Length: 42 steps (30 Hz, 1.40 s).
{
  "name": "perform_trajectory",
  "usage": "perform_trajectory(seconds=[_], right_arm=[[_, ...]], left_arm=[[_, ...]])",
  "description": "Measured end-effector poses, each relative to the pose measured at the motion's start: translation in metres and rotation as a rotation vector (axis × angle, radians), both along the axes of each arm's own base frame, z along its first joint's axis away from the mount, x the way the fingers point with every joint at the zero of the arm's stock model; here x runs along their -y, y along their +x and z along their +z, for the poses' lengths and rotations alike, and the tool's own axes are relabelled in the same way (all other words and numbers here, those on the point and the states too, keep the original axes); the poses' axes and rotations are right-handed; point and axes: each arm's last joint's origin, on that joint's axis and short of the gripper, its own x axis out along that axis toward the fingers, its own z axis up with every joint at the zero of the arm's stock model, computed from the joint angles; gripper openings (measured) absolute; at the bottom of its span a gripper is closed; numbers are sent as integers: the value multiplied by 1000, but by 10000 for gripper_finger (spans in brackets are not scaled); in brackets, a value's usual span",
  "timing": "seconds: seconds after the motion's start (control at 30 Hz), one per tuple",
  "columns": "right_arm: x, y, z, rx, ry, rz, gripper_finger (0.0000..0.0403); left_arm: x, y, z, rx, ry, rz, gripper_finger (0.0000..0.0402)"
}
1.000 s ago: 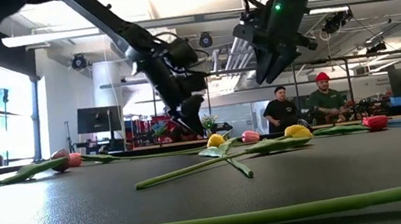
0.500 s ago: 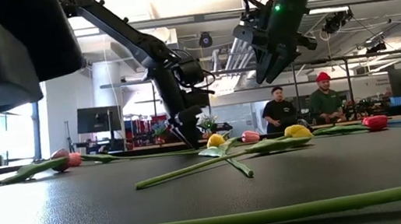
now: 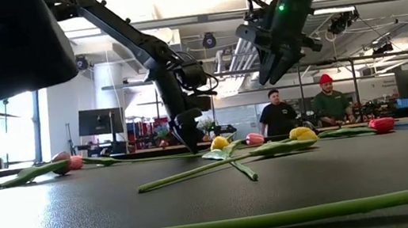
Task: Sort flowers into vase by color
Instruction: Put the right pink flower into the transparent vase
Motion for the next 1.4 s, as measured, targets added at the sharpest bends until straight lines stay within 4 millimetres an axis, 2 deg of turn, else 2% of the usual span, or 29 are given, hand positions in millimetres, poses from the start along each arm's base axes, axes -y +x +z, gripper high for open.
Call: perform_trajectory(seconds=[0.2,0.47,0.67,0.8,1.0,1.17,1.4], right_arm=[[-7,1,0,20,16,-9,113],[-23,3,0,44,32,0,113],[-48,3,0,70,61,31,113],[-62,3,0,92,54,42,113],[-70,7,5,170,-40,13,113],[-71,15,11,257,-72,39,113],[-87,30,30,459,-184,109,113]], left_arm=[[2,-2,5,-11,-6,0,1],[10,-15,49,46,25,9,1],[27,-36,74,182,60,13,0],[44,-55,84,356,48,-10,0],[81,-81,81,567,45,-57,0],[115,-95,71,688,57,-125,0],[147,-109,59,894,51,-135,0]])
